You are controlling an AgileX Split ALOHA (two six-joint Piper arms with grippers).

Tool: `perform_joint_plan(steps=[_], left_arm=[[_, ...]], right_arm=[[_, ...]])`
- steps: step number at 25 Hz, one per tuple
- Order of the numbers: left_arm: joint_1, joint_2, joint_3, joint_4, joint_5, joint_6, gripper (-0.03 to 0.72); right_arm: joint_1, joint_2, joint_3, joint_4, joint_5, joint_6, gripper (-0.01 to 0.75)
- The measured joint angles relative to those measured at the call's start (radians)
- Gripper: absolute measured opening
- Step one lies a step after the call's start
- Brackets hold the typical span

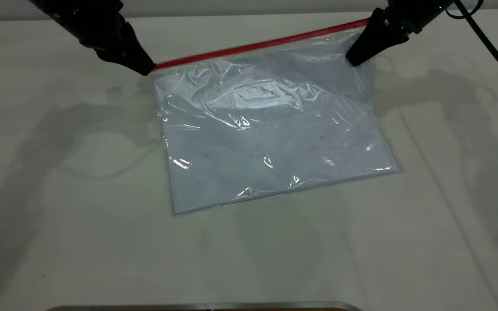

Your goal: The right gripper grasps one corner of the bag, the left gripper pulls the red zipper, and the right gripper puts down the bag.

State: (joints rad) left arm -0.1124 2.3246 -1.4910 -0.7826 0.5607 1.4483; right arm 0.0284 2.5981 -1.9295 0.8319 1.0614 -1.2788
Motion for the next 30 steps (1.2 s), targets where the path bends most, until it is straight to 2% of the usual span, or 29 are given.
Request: perform_joint_plan(steps=[5,7,9,11,16,21,26,30], left_arm=[[0.008,-0.009,0.0,0.007,-0.004,-0.047,0.365],[0.009,-0.029,0.0,0.007,-0.005,-0.121,0.469],[0.009,-0.066,0.0,0.022,-0.002,-0.233,0.553],[0.009,-0.117,0.0,0.068,0.003,-0.338,0.598],[0.009,-0.298,0.0,0.238,0.086,-0.631,0.621],[0.009,-0.516,0.0,0.352,0.235,-0.856,0.61],[0.009,-0.708,0.001,0.439,0.417,-0.964,0.586],[0.009,-0.839,0.001,0.451,0.553,-1.033,0.584]], right_arm=[[-0.015,0.0,-0.002,-0.016,-0.011,0.007,0.483],[-0.015,0.001,-0.017,-0.021,-0.012,0.043,0.563],[-0.015,0.001,-0.06,-0.045,-0.009,0.105,0.608],[-0.015,-0.006,-0.119,-0.104,0.005,0.17,0.617],[-0.016,-0.089,-0.315,-0.239,0.13,0.393,0.6],[-0.016,-0.221,-0.499,-0.29,0.164,0.614,0.592],[-0.016,-0.384,-0.53,-0.427,0.173,0.775,0.591],[-0.016,-0.516,-0.53,-0.484,0.173,0.882,0.591]])
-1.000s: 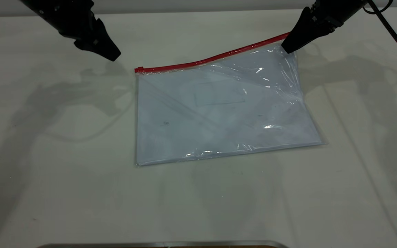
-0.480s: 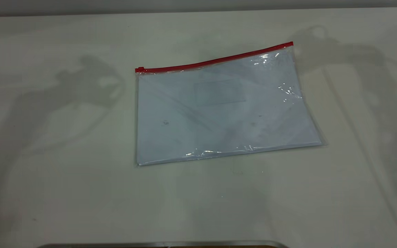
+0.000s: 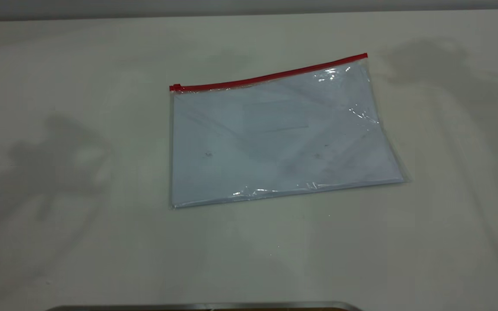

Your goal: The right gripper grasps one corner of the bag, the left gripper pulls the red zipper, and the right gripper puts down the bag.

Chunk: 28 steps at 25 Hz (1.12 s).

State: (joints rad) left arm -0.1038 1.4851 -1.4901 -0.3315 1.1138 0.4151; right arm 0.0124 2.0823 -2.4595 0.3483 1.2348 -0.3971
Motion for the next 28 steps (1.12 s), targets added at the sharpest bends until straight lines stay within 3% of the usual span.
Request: perform_joint_plan(steps=[2,6,15,23,28], left_arm=[[0.0,-0.06,0.0,0.001,0.052,-0.014,0.584],[0.0,-0.165,0.002,0.008,0.053,-0.034,0.582],[0.0,-0.329,0.002,0.055,0.053,-0.2,0.582],[0.0,-0.529,0.024,0.104,0.053,-0.278,0.581],[0.0,-0.744,0.17,0.15,0.054,-0.317,0.581]], right_arm=[[0.008,-0.074,0.003,-0.002,0.0,0.029,0.591],[0.054,-0.232,0.066,0.0,0.0,0.059,0.591],[0.242,-0.638,0.467,0.014,0.0,0.086,0.591],[0.256,-1.019,0.884,0.023,0.0,0.126,0.591],[0.256,-1.304,1.166,0.024,0.0,0.142,0.591]])
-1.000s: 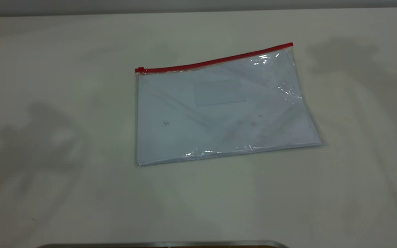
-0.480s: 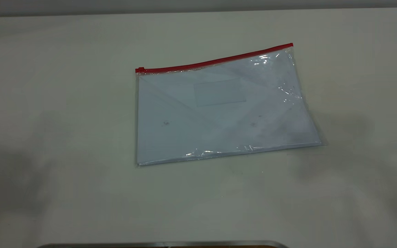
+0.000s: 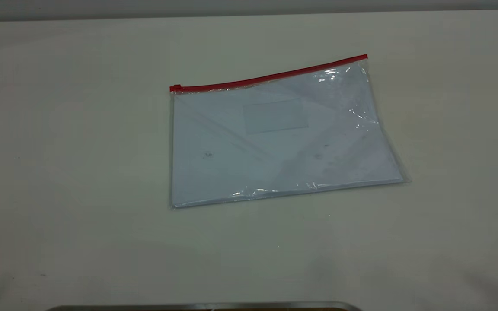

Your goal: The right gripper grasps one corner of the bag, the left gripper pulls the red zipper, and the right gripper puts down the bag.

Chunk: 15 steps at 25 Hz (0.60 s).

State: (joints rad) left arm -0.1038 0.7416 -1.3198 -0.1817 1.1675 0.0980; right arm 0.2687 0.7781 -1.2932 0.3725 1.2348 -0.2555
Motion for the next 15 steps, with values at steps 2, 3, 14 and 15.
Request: perform_joint_plan(steps=[2,3,14,15], left_arm=[[0.0,-0.095,0.079,0.002,0.0,-0.007,0.581],[0.0,-0.138,0.112,0.002,0.0,-0.008,0.581],[0.0,-0.433,0.457,0.019,0.0,0.004,0.581],[0.0,-0.446,0.485,0.02,0.0,0.009,0.581]], right_arm=[[0.0,-0.124,0.099,-0.001,0.0,0.0,0.591],[0.0,-0.182,0.142,-0.001,0.0,0.0,0.591],[0.0,-0.612,0.522,-0.104,0.0,0.0,0.591],[0.0,-0.639,0.563,-0.127,0.0,0.0,0.591]])
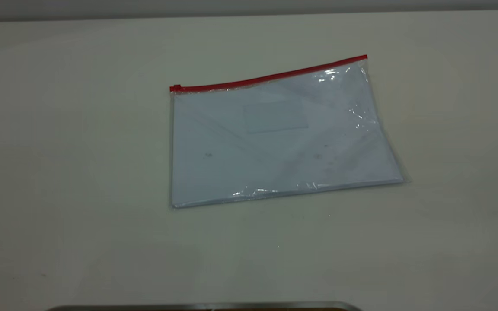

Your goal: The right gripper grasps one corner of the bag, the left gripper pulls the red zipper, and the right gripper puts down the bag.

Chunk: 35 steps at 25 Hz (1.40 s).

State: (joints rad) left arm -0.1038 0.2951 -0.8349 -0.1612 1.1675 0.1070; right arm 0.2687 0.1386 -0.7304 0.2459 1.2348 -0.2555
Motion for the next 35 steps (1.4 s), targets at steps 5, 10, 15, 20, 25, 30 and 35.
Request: perform_joint_plan(steps=[5,10,15,20,25,30,35], left_arm=[[0.0,-0.041,0.132,0.003,0.0,0.023,0.581],[0.0,-0.045,0.239,0.003,0.0,0.026,0.581],[0.0,-0.045,0.309,0.003,0.0,0.026,0.581],[0.0,-0.045,0.313,0.002,-0.004,0.026,0.581],[0.0,-0.045,0.347,0.004,-0.03,0.026,0.581],[0.0,-0.045,0.349,0.018,-0.036,0.023,0.581],[0.0,-0.045,0.349,0.089,-0.037,-0.041,0.581]], right_arm=[[0.0,-0.075,0.138,-0.086,-0.034,0.0,0.591],[0.0,-0.134,0.22,-0.107,-0.071,0.0,0.591],[0.0,-0.155,0.247,-0.117,-0.091,0.009,0.591],[0.0,-0.155,0.247,-0.134,-0.096,0.034,0.591],[0.0,-0.155,0.247,-0.153,-0.097,0.058,0.591],[0.0,-0.155,0.247,-0.162,-0.097,0.08,0.591],[0.0,-0.155,0.247,-0.162,-0.099,0.08,0.591]])
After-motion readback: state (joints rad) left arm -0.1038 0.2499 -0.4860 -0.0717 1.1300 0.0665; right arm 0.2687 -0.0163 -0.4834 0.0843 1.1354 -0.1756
